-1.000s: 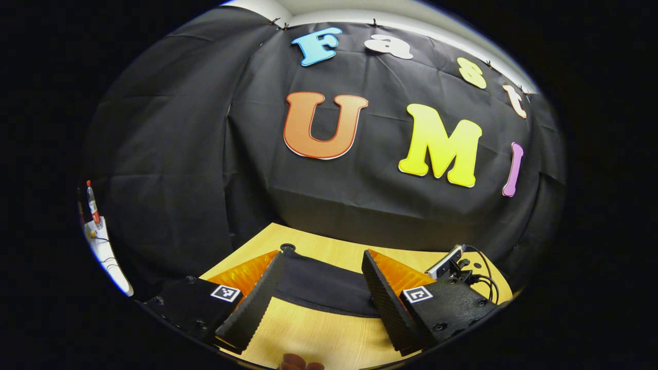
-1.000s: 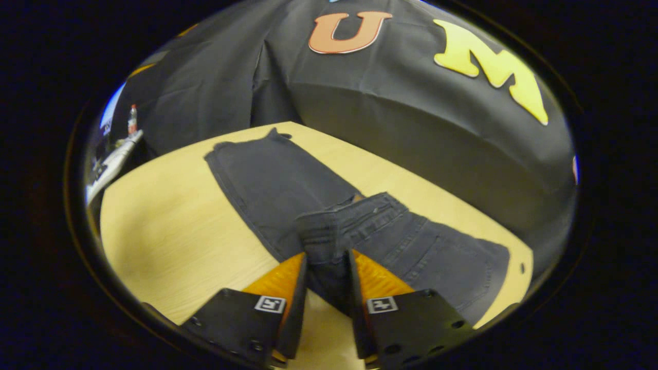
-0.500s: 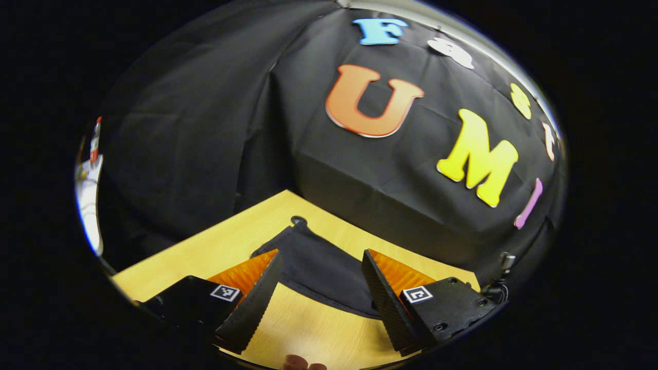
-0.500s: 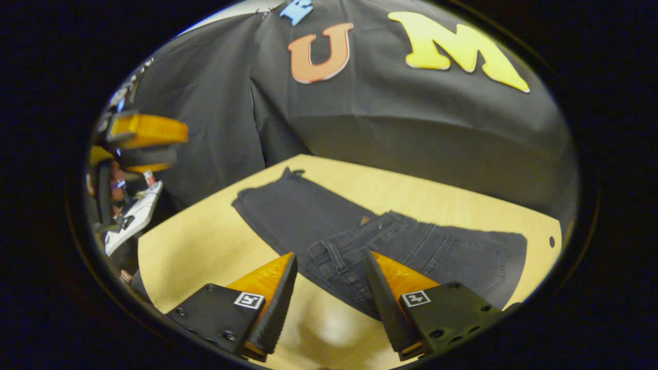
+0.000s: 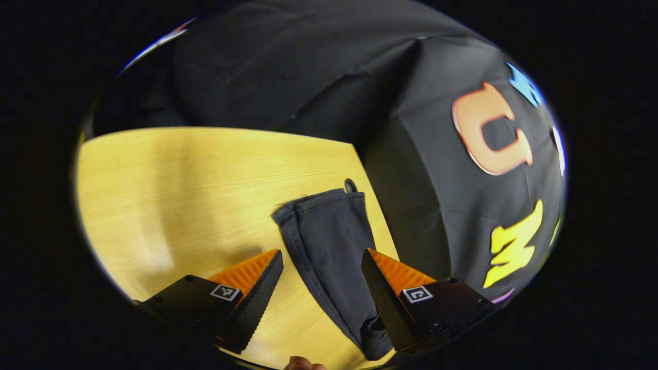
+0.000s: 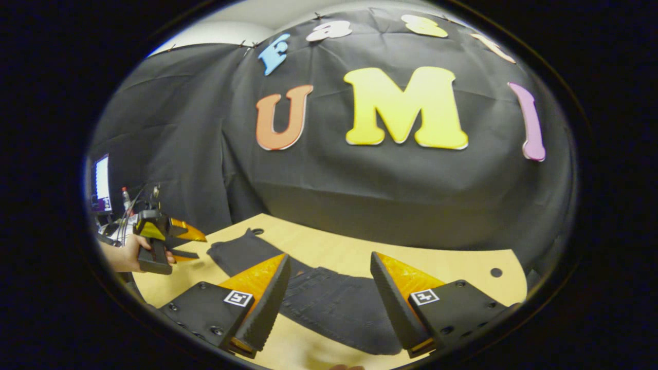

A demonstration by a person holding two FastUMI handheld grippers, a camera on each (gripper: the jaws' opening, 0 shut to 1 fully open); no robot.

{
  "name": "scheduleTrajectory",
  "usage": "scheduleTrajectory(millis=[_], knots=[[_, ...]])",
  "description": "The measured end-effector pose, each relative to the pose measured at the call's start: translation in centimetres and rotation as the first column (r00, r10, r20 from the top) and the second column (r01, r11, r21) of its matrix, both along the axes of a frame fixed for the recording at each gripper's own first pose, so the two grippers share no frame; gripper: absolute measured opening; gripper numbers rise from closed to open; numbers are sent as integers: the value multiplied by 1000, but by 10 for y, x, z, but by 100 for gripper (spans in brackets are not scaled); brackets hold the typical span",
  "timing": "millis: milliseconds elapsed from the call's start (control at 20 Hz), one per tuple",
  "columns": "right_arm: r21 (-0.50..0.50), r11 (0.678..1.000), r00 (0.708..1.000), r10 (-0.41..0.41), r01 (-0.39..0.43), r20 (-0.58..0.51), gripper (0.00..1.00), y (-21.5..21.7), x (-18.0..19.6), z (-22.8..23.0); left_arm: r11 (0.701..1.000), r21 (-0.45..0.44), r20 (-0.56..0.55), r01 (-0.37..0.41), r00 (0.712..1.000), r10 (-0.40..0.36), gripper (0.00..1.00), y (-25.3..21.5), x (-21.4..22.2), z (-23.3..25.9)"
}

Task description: Grasp the waist and the cuffs of the jeans and fold them to make the two legs overlap; first hold the waist and fold one-third of the jeans toward the cuffs, then hold the cuffs and fold the remaining one-third in the same direction to finish folding.

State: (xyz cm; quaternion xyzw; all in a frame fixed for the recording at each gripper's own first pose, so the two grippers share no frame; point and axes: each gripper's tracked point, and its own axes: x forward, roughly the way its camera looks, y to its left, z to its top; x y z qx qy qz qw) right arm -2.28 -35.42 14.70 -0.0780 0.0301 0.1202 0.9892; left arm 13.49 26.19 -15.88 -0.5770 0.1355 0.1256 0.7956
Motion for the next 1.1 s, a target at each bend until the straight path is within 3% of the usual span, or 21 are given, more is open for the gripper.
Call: scheduleTrajectory(millis=[200, 400, 500, 550, 850, 950, 1100], knots=[[46, 996, 996, -77, 74, 48, 95, -38, -13, 31, 992, -127, 13, -25, 1000, 27, 100, 14, 13, -13], [63, 988, 986, -146, 141, 85, 92, -67, -22, 50, 984, -175, 56, -22, 998, 33, 100, 19, 39, -8], [72, 984, 983, -167, 161, 80, 95, -77, -25, 51, 980, -199, 74, -24, 996, 40, 98, 22, 50, -6], [80, 982, 981, -179, 173, 74, 92, -82, -24, 50, 979, -202, 83, -24, 996, 41, 99, 21, 55, -4], [115, 968, 972, -228, 221, 49, 92, -100, -32, 52, 978, -209, 116, -25, 992, 50, 97, 20, 89, 0], [117, 966, 970, -237, 231, 45, 92, -105, -37, 53, 975, -221, 90, -16, 995, 37, 87, 18, 91, -13], [112, 962, 966, -254, 247, 47, 92, -114, -40, 55, 969, -247, 54, -19, 998, 33, 28, 21, 90, -27]])
